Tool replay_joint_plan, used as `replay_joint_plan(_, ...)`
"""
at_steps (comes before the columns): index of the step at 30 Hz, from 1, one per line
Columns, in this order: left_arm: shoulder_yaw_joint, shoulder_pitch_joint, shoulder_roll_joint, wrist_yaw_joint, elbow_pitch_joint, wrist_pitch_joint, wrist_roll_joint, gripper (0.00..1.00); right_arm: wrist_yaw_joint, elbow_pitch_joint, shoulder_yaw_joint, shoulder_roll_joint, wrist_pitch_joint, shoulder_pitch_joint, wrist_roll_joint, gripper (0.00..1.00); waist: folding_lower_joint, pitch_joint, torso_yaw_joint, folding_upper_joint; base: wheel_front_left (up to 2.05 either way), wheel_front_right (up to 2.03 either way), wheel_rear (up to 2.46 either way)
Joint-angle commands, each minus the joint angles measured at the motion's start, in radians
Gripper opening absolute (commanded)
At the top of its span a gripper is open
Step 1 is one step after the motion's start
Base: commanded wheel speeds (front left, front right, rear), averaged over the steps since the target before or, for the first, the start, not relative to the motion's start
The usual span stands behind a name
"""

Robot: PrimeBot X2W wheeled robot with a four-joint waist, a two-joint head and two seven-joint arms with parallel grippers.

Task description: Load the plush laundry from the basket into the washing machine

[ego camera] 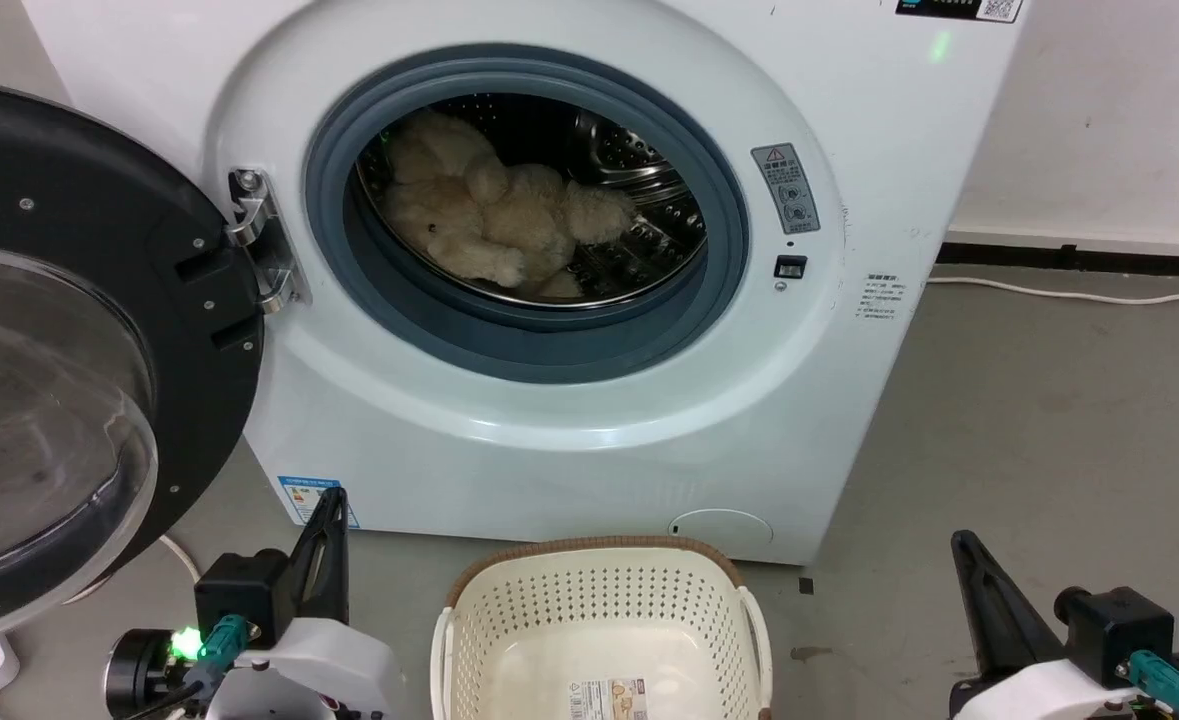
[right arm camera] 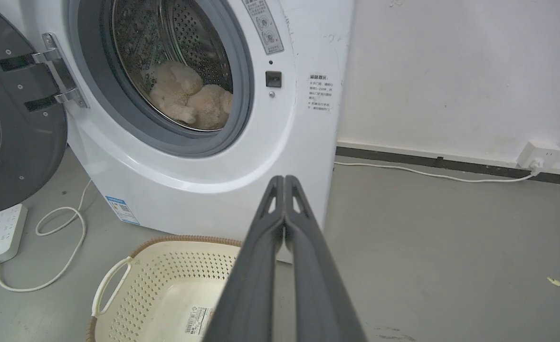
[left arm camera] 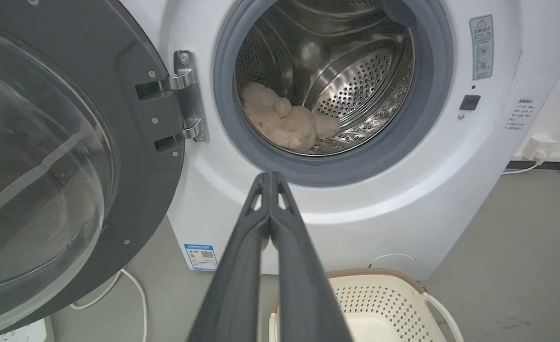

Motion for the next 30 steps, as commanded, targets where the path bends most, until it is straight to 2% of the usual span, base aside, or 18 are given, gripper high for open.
replay_joint_plan(1,0.007,0.013,-0.009,-0.007,-0.005,0.001,0.013,0.0,0.001,0.002,0.003,-0.001,0.003,-0.019,-0.01,0.0,0.0001,0.0,0.0,0.0,0.0,0.0,0.0)
replay_joint_plan(30,0.083,0.018,-0.08,-0.059,-0.016,0.025,0.114,0.0,0.001,0.013,0.012,-0.002,0.02,-0.064,-0.057,0.0,0.0,0.011,-0.012,0.0,0.0,0.0,0.0)
